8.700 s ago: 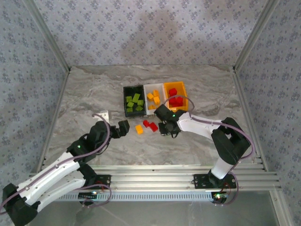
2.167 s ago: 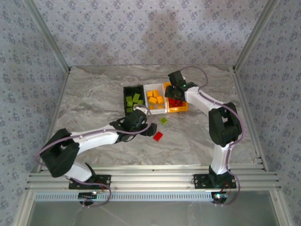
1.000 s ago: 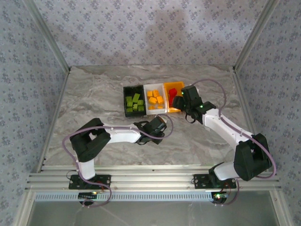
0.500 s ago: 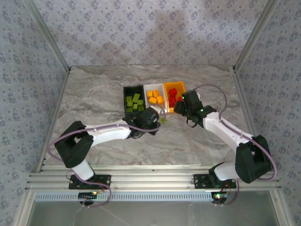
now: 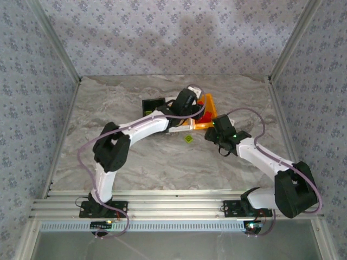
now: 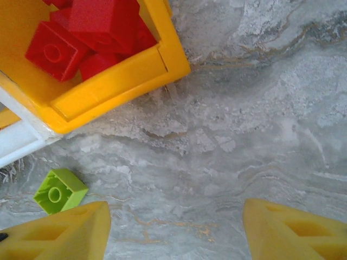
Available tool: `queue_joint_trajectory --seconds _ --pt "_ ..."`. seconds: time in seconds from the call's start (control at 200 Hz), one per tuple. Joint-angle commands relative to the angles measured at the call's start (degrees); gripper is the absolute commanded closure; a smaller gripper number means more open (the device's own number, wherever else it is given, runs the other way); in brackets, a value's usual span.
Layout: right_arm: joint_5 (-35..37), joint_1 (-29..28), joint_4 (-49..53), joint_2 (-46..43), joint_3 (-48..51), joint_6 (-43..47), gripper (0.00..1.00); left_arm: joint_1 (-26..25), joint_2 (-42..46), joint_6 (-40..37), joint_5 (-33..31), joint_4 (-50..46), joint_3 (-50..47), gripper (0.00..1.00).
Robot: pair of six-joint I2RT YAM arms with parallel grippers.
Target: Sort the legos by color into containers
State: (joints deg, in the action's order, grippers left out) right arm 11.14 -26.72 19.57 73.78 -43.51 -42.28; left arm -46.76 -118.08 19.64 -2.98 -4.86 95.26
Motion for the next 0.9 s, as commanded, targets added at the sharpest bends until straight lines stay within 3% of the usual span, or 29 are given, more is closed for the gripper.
queue_joint_trajectory --seconds 0.0,0.215,0.34,0.425,0.545,0.595,0.75,0.895 --pt "-0.4 -0.1 1.7 -1.9 0.9 -0.6 0.33 1.4 -4.3 1.6 2.2 0.3 6.3 0.7" --pt "-1.6 -1.4 -0.2 -2.9 2.9 0.2 0.33 1.9 -11.5 3.6 5.4 -1.0 17.9 0.62" --pt "-2.7 -2.5 -2.6 -2.5 3.9 0.6 0.32 1.9 -13.4 4.9 7.2 -3.8 22.9 0.32" --pt "-2.5 -3.8 -3.6 -1.5 3.6 1.0 0.31 2.4 -11.5 6.6 8.6 -3.1 21.4 0.24" --pt "-3.1 -5.5 -5.6 1.4 2.3 2.7 0.3 3.3 -3.2 9.1 10.1 3.8 10.5 0.14" --pt "-3.4 -6.3 -6.4 3.3 1.2 3.2 0.3 3.7 1.5 10.1 10.7 7.4 4.6 0.01" --pt "-3.9 -9.0 -10.6 10.5 -2.1 4.2 0.28 4.1 17.5 11.0 10.8 15.2 -15.5 0.01" --pt "-3.8 -10.5 -12.9 17.9 -6.6 6.7 0.28 4.0 34.7 11.2 7.5 16.2 -33.8 0.0"
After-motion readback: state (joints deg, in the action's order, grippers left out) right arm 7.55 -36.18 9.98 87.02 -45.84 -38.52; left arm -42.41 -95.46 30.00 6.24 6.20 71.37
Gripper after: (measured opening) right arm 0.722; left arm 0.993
